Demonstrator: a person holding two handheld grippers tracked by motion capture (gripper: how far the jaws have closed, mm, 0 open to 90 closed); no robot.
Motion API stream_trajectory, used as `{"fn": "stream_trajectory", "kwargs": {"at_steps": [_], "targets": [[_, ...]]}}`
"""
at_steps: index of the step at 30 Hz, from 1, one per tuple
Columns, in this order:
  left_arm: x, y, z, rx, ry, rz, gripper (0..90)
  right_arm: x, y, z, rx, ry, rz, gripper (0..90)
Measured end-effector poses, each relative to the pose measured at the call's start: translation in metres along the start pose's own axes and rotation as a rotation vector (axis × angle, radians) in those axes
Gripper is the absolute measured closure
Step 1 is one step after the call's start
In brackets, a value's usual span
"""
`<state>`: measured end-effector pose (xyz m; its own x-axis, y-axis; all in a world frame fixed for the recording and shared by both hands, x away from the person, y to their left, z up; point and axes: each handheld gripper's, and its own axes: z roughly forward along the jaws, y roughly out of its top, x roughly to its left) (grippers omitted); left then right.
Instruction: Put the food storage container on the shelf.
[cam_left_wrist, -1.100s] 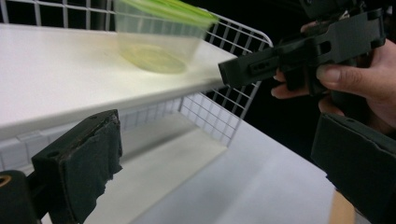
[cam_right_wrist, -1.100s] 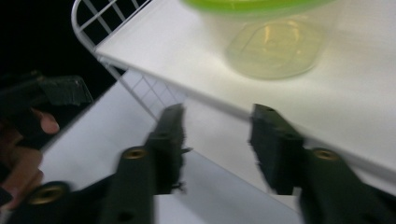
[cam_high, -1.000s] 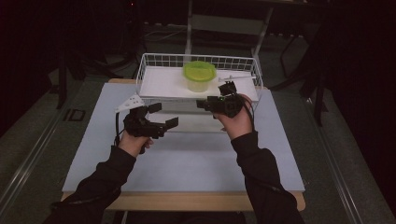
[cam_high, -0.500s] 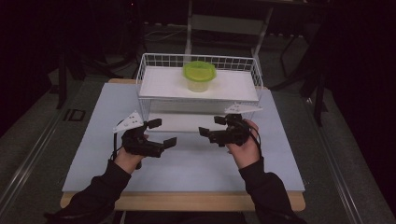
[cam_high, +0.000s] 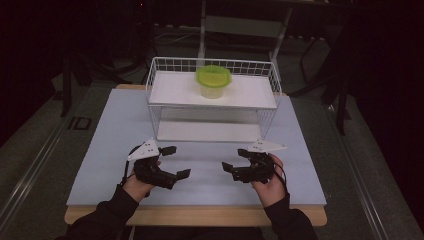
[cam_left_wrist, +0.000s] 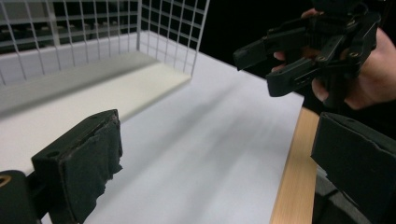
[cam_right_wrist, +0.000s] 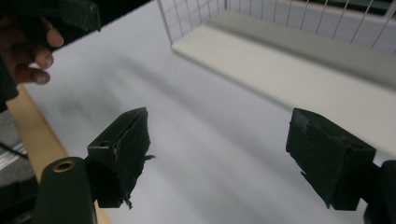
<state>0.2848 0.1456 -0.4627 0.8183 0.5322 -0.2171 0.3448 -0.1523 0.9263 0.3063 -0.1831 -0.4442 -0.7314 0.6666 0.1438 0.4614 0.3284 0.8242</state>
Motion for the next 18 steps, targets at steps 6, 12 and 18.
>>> {"fn": "stream_trajectory", "kwargs": {"at_steps": [6,12,18], "targets": [[0.001,-0.014,0.004,0.009,-0.004,0.014,2.6,-0.003,-0.019,-0.001,0.034,-0.014,0.003,20.0],[0.000,-0.026,0.004,0.020,-0.016,0.044,2.7,-0.007,-0.038,0.003,0.070,-0.038,0.007,20.1],[-0.001,-0.029,0.003,0.054,-0.032,0.068,2.6,-0.005,-0.042,0.016,0.108,-0.049,-0.028,20.1]]}}
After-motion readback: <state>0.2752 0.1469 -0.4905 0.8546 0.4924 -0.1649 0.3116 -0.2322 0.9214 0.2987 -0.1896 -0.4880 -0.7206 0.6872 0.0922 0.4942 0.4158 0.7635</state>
